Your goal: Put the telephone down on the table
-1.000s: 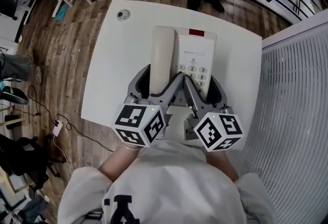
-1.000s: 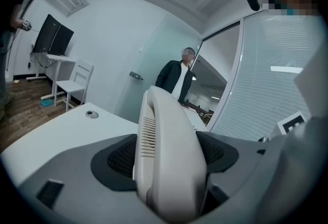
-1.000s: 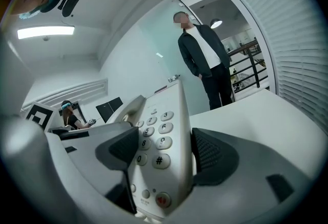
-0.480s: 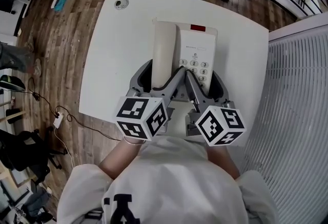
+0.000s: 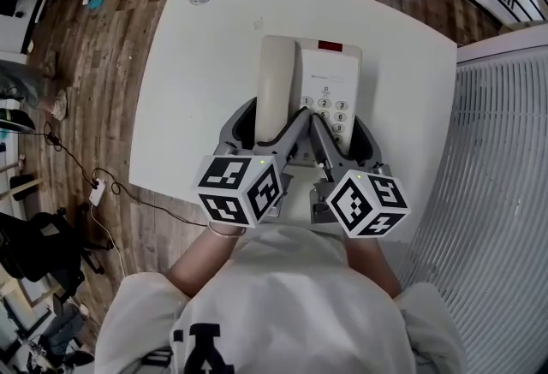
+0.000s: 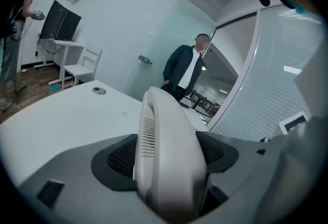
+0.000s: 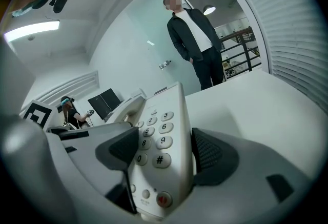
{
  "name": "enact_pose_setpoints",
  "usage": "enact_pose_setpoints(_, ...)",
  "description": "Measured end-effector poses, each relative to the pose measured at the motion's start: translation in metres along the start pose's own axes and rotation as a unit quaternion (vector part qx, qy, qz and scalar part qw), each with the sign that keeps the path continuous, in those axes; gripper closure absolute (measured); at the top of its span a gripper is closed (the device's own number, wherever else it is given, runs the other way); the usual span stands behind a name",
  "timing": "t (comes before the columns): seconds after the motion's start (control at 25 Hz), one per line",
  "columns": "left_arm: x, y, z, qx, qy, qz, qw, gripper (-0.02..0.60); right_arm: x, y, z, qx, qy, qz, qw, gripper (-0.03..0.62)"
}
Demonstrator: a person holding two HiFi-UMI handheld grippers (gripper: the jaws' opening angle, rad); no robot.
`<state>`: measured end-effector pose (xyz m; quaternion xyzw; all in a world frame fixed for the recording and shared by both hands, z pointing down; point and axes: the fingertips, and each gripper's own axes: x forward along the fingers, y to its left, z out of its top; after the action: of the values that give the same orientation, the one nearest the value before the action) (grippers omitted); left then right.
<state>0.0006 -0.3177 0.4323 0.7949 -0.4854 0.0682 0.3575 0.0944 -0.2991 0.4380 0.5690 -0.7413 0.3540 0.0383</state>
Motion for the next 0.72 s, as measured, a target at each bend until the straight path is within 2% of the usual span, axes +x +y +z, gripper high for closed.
enact_pose_setpoints(0.72, 0.024, 0.024, -0.040, -0.022, 0.054, 0.013, 0.9982, 0.222, 0.020, -0.025, -0.040, 0.031, 0.045, -0.031, 0.998, 0.270)
